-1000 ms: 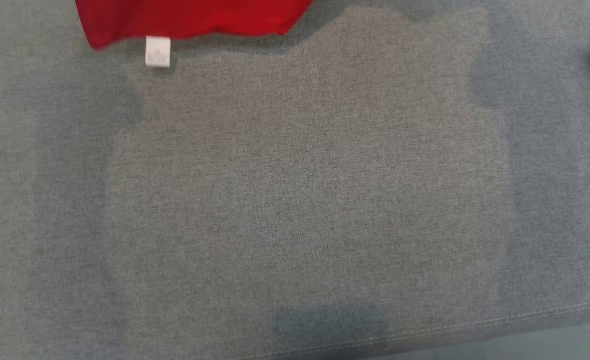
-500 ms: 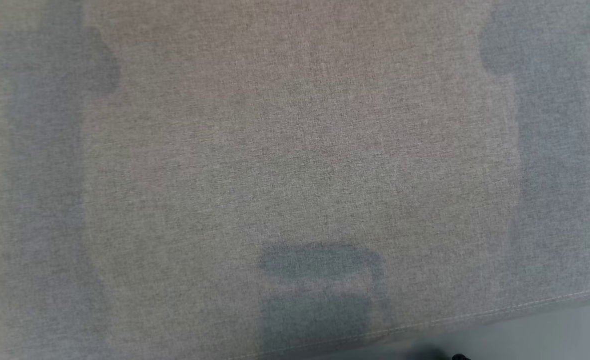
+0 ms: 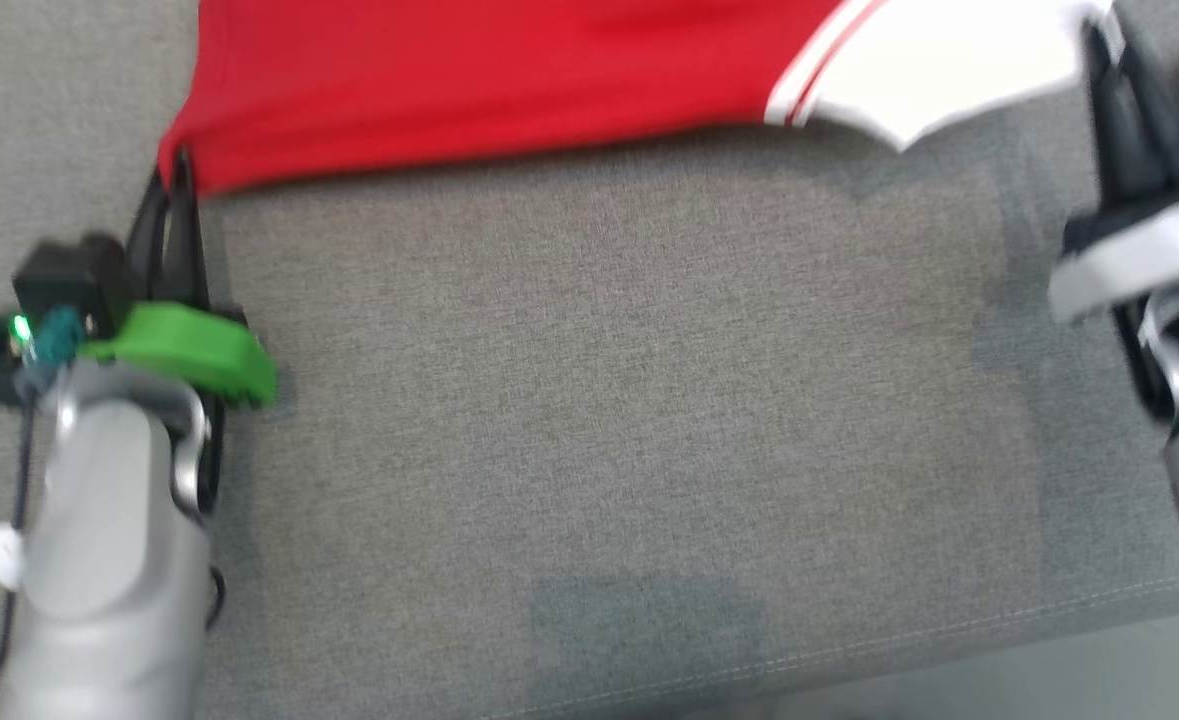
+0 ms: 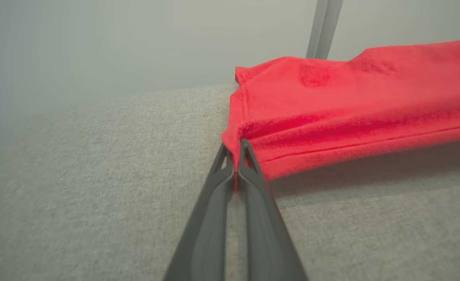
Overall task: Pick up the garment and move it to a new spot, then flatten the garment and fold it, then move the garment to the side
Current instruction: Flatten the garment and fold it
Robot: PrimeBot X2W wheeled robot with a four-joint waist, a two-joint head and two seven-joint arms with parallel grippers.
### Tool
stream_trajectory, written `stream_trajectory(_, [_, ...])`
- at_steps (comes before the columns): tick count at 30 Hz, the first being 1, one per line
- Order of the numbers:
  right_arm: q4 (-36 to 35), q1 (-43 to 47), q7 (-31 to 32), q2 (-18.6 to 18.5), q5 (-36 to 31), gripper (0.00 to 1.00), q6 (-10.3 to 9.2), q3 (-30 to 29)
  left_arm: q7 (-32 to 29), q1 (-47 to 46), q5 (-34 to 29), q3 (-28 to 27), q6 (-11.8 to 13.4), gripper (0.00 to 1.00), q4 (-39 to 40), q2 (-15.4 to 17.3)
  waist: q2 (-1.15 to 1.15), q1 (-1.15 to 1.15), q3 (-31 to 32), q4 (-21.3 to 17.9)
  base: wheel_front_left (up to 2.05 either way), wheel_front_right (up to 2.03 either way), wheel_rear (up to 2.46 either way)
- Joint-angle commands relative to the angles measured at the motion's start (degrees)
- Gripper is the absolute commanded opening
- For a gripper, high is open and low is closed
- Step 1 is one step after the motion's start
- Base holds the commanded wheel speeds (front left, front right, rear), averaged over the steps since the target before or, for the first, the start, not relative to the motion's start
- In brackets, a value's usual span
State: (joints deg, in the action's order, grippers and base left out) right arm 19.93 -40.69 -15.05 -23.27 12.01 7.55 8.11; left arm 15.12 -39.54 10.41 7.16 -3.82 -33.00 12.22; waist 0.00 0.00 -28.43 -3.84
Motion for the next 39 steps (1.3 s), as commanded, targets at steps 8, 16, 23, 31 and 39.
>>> stream_trajectory(8, [4.59, 20.09, -0.15, 1.93, 4.25, 0.0, -0.18, -3.84, -0.01, 18.13, -1.04, -5.11, -1.27, 0.0, -1.48, -4.58, 0.0, 0.0, 13.56, 1.14, 0.0, 0.0, 0.0])
stream_trajectory(16, [9.59, 33.01, -0.16, 4.08, 5.79, 0.0, -0.19, -3.23, -0.01, 32.13, -1.42, -8.4, -1.43, 0.0, -1.64, -7.8, 0.0, 0.0, 23.56, 0.62, 0.0, 0.0, 0.0])
stream_trajectory(23, [12.34, 38.72, -0.16, 3.01, 6.42, 0.0, -0.21, -3.69, 0.0, 40.57, -0.34, -10.31, -0.79, 0.0, -1.87, -8.69, 0.0, 0.0, 29.26, 0.91, 0.0, 0.0, 0.0])
stream_trajectory(31, [12.69, 42.92, -0.16, 2.26, 6.91, 0.0, -0.49, -5.59, 0.0, 45.8, 2.28, -9.21, 0.17, 0.0, -2.62, -8.67, 0.0, 0.0, 32.34, 2.13, 0.0, 0.0, 0.0])
stream_trajectory(39, [10.9, 45.39, -0.17, 2.89, 7.38, 0.0, -0.49, -7.16, 0.0, 48.66, 3.45, -7.44, 0.18, 0.0, -1.06, -8.65, 0.0, 0.0, 32.86, 3.22, 0.0, 0.0, 0.0])
